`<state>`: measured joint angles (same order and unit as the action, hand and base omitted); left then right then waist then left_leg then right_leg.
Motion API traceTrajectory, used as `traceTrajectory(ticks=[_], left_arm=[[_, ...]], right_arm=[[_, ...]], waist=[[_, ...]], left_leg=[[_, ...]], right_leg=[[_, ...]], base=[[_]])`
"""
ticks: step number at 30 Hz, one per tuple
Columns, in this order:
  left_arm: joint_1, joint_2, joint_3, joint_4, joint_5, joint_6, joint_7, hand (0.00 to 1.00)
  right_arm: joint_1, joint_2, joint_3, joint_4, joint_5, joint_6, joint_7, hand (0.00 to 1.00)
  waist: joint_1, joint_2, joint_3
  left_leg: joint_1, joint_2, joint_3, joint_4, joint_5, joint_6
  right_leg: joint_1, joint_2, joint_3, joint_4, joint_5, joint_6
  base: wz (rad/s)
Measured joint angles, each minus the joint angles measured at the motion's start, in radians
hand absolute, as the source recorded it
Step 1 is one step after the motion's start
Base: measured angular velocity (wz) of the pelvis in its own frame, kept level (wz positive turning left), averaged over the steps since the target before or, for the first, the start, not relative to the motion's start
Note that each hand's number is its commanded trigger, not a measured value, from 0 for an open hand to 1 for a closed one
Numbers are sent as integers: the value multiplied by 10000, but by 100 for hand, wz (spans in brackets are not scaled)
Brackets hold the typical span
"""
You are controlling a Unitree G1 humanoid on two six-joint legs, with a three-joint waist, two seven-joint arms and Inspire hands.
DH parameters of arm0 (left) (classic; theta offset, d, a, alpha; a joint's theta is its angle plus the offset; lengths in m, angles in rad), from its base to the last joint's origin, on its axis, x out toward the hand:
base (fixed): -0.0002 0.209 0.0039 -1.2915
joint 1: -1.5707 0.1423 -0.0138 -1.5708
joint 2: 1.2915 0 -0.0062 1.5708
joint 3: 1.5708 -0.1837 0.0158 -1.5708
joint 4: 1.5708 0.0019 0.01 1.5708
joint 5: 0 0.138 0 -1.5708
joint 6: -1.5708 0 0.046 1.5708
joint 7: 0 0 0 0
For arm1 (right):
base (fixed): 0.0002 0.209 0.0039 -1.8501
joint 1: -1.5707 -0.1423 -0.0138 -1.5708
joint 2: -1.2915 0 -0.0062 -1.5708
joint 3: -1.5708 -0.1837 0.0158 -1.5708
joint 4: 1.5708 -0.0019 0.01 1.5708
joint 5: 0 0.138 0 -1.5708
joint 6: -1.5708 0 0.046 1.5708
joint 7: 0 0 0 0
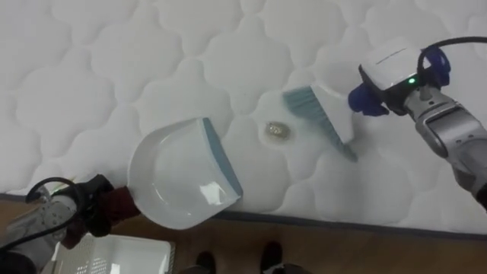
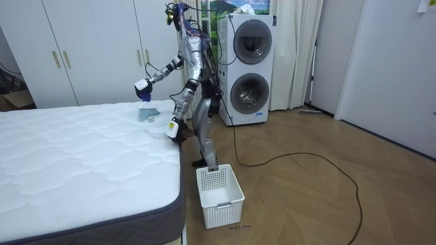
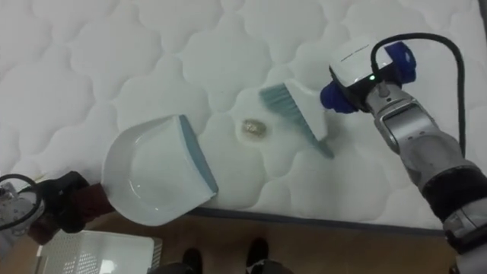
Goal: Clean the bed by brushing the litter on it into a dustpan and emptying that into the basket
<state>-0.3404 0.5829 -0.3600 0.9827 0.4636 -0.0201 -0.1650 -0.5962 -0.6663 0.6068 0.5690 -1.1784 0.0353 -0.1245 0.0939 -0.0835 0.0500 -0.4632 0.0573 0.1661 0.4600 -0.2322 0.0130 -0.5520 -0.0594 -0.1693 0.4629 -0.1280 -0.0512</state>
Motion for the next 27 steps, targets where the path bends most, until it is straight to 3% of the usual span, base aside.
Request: traceTrajectory(ticks=[13, 21, 27], left_arm=[[-55, -5, -460, 491, -297, 8, -52, 100], [-37, -20, -588, 728, -406, -21, -45, 100], [-16, -158, -775, 989, -410, -52, -39, 100]], right_arm=[[295, 11, 815, -1935, 402, -154, 1576, 100], [315, 871, 880, -2233, 415, -105, 2800, 100], [316, 1172, 870, -2233, 484, -125, 3534, 100]], waist=[[-10, 173, -52], [-75, 191, -58], [-71, 310, -53]], left_leg=[[331, 49, 107, -146, 30, -72], [365, 33, 128, -114, 29, -71], [371, 13, 123, -29, 18, -52]], right_leg=[[261, 47, -90, -125, 60, -58], [279, 1, -128, -81, 61, -60], [277, -91, -261, 35, 60, -61]], base=[[-3], [0], [0]])
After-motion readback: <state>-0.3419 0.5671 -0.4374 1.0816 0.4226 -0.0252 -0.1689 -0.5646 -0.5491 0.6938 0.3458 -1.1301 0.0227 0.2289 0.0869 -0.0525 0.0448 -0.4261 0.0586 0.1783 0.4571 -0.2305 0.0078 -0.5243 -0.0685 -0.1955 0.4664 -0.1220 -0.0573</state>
